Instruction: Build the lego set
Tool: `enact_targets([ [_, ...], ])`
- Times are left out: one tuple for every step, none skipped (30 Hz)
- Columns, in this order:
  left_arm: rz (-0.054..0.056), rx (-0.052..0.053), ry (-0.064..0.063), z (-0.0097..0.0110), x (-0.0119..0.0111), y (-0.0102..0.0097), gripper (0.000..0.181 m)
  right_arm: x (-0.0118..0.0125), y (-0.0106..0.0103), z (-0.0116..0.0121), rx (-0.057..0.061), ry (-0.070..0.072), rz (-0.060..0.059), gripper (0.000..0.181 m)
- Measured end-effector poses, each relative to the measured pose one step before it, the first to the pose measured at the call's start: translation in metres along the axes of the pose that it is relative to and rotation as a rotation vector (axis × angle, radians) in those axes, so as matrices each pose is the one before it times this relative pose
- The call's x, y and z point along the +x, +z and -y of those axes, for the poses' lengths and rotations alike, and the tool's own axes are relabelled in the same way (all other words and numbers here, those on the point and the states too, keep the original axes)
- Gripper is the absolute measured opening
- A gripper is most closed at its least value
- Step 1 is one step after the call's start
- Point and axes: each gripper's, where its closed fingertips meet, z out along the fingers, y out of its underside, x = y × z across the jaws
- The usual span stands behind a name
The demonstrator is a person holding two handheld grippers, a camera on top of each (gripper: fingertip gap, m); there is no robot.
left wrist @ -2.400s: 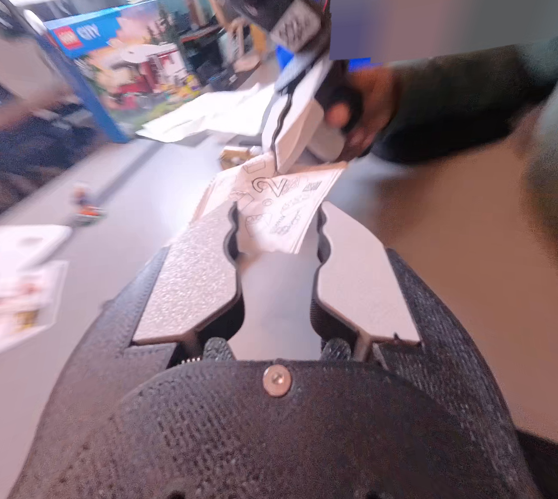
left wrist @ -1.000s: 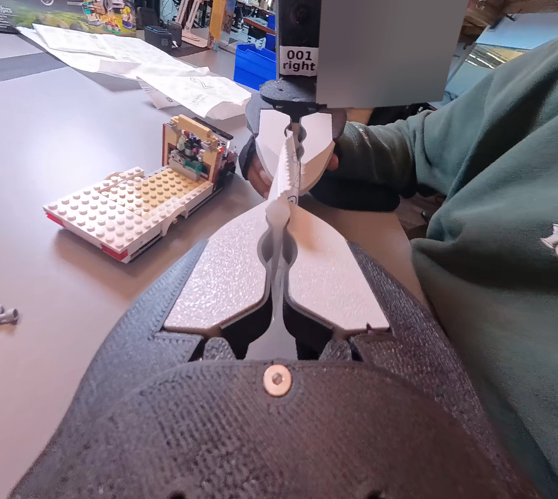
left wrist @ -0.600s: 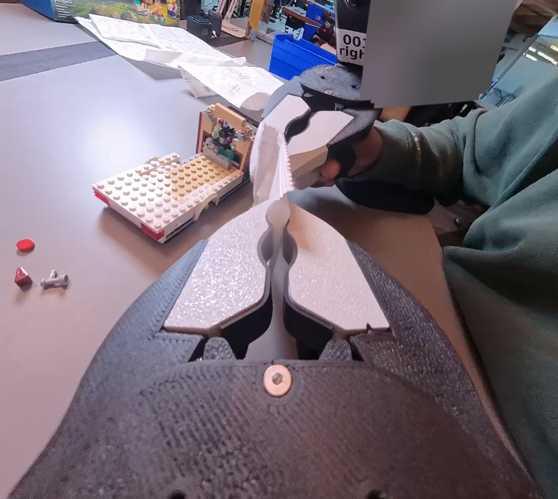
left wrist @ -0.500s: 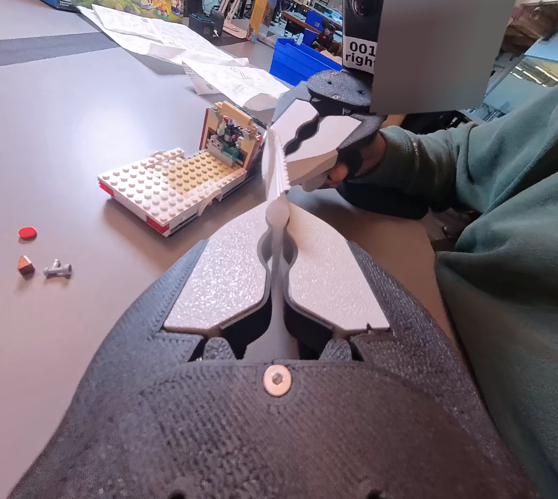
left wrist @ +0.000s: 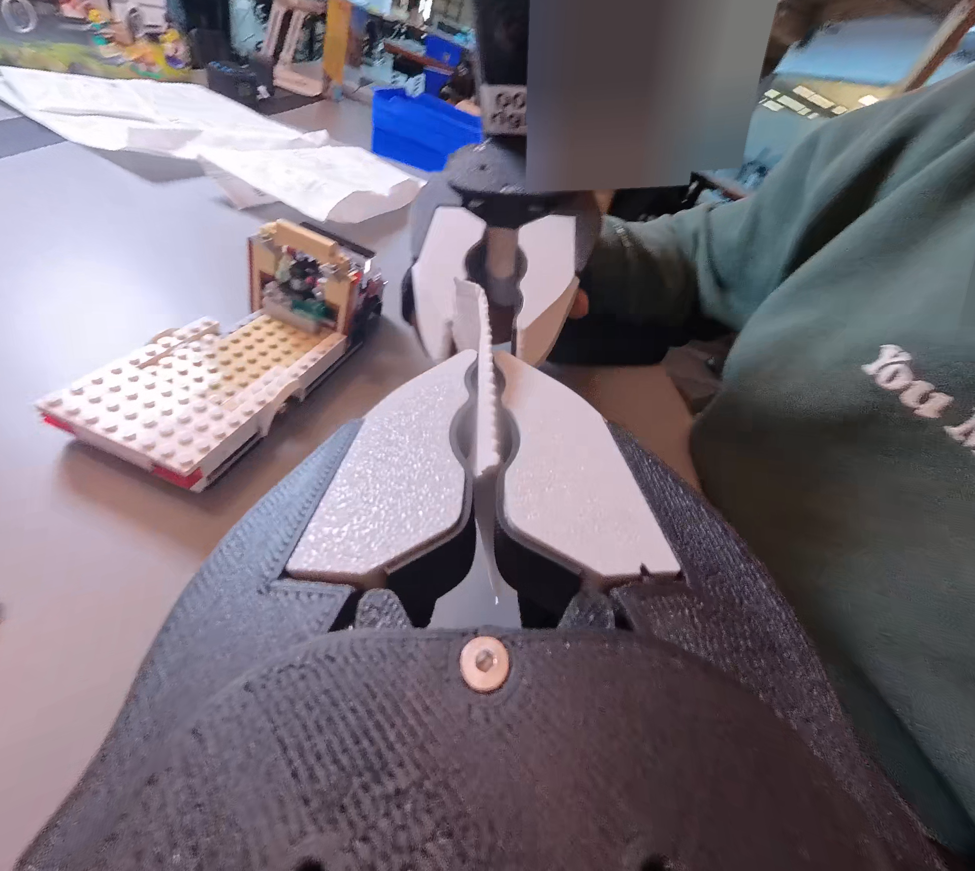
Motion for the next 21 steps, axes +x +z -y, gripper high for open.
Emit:
enact_targets([
  [-0.027, 0.0157, -0.0139, 0.00265, 0.00387, -0.00066, 0.001, -0.00287, 0.00097, -0.00138, 0.003, 0.0131, 0.0388, 0.035],
  [-0.0219, 0.0116, -0.0107, 0.00169, 0.00293, -0.00039, 0.001, -0.00247, 0.00117, -0.00255, -0.0054, 0.0089, 0.0343, 0.035],
  [-0.0234, 0.0099, -0.0142, 0.00089, 0.00273, -0.00043, 0.001, -0.00236, 0.00113, -0.00239, -0.0049, 0.0026, 0.0299, 0.034],
  [-0.0216, 0.0076, -0.0185, 0.00049, 0.00208, -0.00029, 0.001, -0.00345, 0.00121, -0.0019, -0.0034, -0.0015, 0.0311, 0.026],
  [-0.008, 0.0032, -0.0151, 0.00025, 0.00011, -0.00073, 0.002, -0.00335, 0.00106, -0.00186, -0.0083, -0.004, 0.0262, 0.011],
  [0.0007, -0.0003, -0.0071, 0.00004, -0.00109, -0.00134, 0.002, -0.00026, 0.00025, -0.00006, -0.0025, -0.0085, -0.0019, 0.004],
  [0.0283, 0.0065, -0.004, 0.00135, -0.00521, -0.0026, 0.002, 0.00466, -0.00145, 0.00231, 0.0078, -0.0124, -0.0387, 0.0],
  [0.0434, 0.0009, -0.0154, 0.0008, -0.00831, -0.0032, 0.001, 0.00922, -0.00271, 0.00261, 0.0054, -0.0049, -0.0678, 0.0],
  [0.0606, -0.0214, -0.0309, -0.00293, -0.0123, -0.00333, 0.001, 0.0114, -0.00328, 0.00257, 0.0043, 0.0053, -0.0792, 0.0],
  [0.0774, -0.0367, -0.0333, -0.00666, -0.01543, -0.00191, 0.001, 0.01212, -0.00308, 0.00349, 0.0123, 0.0156, -0.0836, 0.0],
  [0.0439, -0.0241, -0.0399, -0.00637, -0.00867, 0.00212, 0.001, 0.00886, -0.00049, -0.00068, -0.0173, 0.0114, -0.0693, 0.0],
  [0.0333, -0.0072, -0.0375, -0.00281, -0.00487, 0.00231, 0.0, 0.00483, 0.00127, -0.0034, -0.0277, -0.022, -0.0552, 0.0],
  [0.0233, -0.0102, 0.004, -0.00162, -0.00254, 0.00079, 0.0, 0.00078, 0.00111, -0.00206, -0.0139, -0.0308, -0.0314, 0.0],
  [0.0252, -0.0068, 0.0102, -0.00045, -0.00238, 0.00011, 0.0, -0.00332, 0.00084, -0.00063, -0.0082, 0.0004, 0.0053, 0.0],
  [0.0144, 0.0004, 0.0079, -0.00023, -0.00107, 0.00007, 0.0, -0.00405, 0.00025, 0.00045, -0.0019, 0.0229, 0.0226, 0.0],
  [0.0028, 0.0045, 0.0115, 0.00013, 0.0005, 0.0, 0.001, -0.0026, -0.00017, 0.00032, 0.0001, 0.0203, 0.0203, 0.0],
  [-0.0029, 0.0016, 0.019, -0.00007, 0.00126, -0.00026, 0.003, -0.00204, -0.00044, -0.00057, -0.0032, 0.0142, 0.0224, 0.0],
  [-0.0147, -0.0087, 0.0232, -0.00133, 0.00253, 0.00002, 0.004, -0.00411, -0.00036, -0.00157, -0.0083, 0.0185, 0.0421, 0.0],
  [-0.029, -0.0166, 0.0138, -0.00237, 0.0043, 0.00034, 0.002, -0.00688, -0.00017, -0.00163, -0.0076, 0.0286, 0.0652, 0.0],
  [-0.0338, -0.0148, 0.0035, -0.00147, 0.00541, 0.00102, 0.001, -0.00795, -0.00027, -0.00149, -0.0049, 0.0331, 0.0752, 0.001],
  [-0.0145, -0.0156, 0.0161, -0.00152, 0.00307, 0.0011, 0.001, -0.00632, -0.00077, -0.00095, -0.0033, 0.0299, 0.0642, 0.005],
])
